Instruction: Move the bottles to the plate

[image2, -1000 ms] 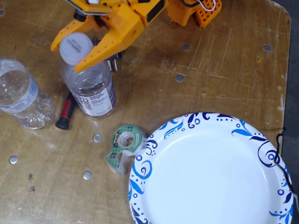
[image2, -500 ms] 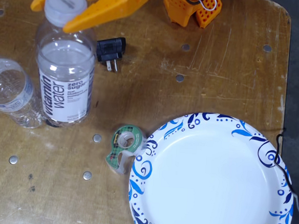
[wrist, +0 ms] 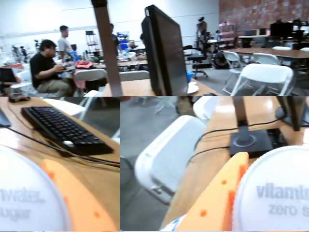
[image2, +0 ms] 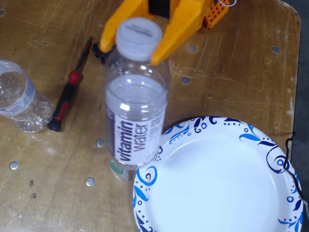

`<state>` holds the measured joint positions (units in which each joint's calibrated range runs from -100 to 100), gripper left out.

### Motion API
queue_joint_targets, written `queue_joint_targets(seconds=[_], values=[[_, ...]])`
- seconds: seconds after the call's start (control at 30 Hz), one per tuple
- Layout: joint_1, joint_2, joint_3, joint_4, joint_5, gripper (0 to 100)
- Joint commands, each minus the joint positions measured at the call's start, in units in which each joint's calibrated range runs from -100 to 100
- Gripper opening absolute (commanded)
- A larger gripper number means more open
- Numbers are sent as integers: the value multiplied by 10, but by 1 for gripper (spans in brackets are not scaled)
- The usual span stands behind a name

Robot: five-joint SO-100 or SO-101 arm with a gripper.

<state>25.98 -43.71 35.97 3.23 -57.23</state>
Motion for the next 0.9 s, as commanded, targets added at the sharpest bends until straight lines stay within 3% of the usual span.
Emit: queue_joint_targets(seconds=[0.0,0.5,0.87], values=[[-31,14,-49,-9,-2,1],[-214,239,-186,2,3,1],[-277,294,-187,47,-1,1]])
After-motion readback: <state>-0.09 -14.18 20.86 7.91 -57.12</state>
